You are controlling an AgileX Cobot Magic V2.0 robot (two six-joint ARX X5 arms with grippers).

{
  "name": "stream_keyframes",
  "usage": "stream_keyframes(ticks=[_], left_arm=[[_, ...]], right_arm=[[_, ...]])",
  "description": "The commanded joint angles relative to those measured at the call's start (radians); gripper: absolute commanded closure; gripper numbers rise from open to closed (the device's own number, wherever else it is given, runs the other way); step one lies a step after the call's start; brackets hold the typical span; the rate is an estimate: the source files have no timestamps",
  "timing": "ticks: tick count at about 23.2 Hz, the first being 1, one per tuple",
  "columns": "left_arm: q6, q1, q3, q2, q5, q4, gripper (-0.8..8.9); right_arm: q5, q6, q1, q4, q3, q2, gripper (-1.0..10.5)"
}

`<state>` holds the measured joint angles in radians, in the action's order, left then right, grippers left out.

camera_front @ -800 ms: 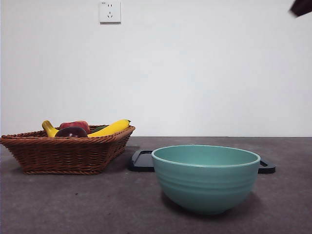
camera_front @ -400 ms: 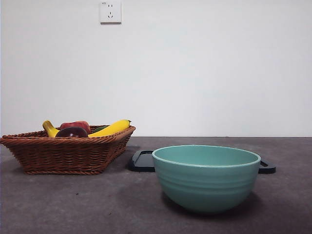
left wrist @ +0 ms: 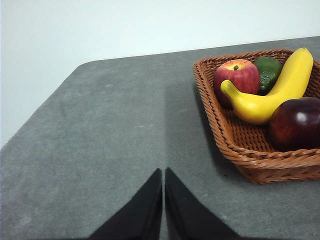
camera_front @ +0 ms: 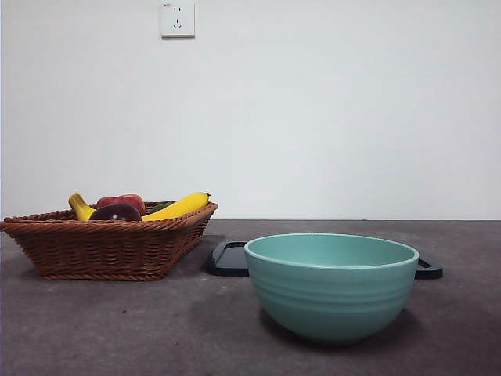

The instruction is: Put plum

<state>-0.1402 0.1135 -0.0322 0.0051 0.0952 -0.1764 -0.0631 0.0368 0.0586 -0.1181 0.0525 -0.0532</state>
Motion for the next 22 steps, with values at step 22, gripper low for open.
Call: stream_keyframes(ticks=[22], left_arm=[[0.003, 0.002, 0.020, -0.002, -0.002, -0.009, 8.07]], right_arm=[[0.065, -0.010, 0.030, 0.212, -0.042, 0.050, 9.4]])
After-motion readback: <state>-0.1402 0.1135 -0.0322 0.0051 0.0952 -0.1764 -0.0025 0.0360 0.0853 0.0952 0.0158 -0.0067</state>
